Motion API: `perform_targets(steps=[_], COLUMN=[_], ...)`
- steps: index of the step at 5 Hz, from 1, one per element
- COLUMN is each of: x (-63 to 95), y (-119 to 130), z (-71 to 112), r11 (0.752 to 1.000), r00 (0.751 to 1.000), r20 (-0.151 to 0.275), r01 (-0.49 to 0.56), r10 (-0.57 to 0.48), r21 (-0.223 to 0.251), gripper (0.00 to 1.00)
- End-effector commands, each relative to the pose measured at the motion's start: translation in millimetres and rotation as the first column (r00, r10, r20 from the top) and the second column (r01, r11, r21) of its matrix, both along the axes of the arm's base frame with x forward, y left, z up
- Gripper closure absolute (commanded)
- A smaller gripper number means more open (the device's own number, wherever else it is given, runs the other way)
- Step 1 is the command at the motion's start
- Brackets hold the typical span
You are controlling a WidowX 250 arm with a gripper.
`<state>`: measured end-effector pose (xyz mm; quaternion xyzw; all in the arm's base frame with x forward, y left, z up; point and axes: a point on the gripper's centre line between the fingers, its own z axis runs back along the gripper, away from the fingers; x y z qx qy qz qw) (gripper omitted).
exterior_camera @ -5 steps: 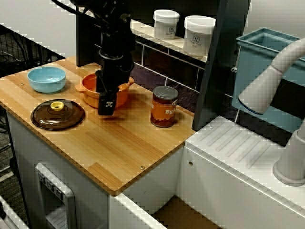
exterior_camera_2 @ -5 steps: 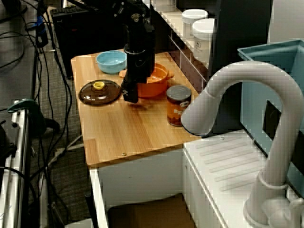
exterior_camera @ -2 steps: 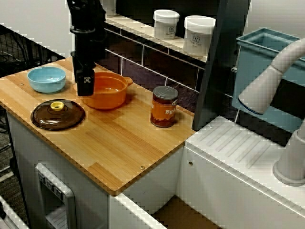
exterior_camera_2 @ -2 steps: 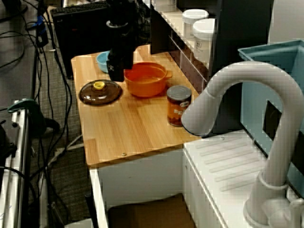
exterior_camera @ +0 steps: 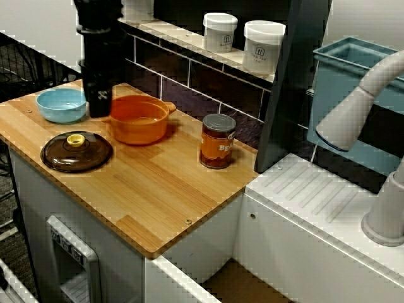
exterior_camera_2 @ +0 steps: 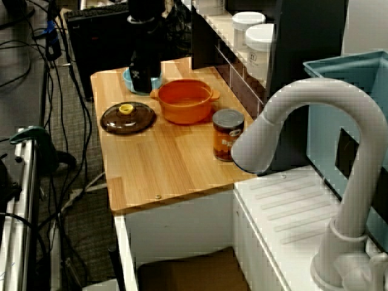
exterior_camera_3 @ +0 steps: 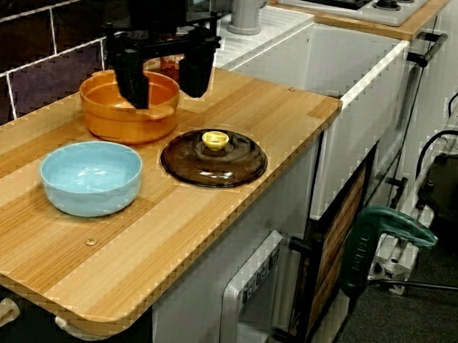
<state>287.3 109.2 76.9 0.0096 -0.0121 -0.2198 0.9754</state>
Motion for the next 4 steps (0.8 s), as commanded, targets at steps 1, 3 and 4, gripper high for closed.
perform_targets(steps=[1, 3, 4], x=[-9.4, -10.3, -6.2], y=[46, 58, 52], z=[19.8, 0.1, -8.7], r11=[0.995, 0.972, 0.957], r00=[0.994, 0.971, 0.957], r20=[0.053, 0.049, 0.053], r01=[-0.098, -0.235, -0.287], r10=[0.099, 0.234, 0.285], r21=[-0.028, 0.029, 0.045], gripper=[0.00, 0.00, 0.00])
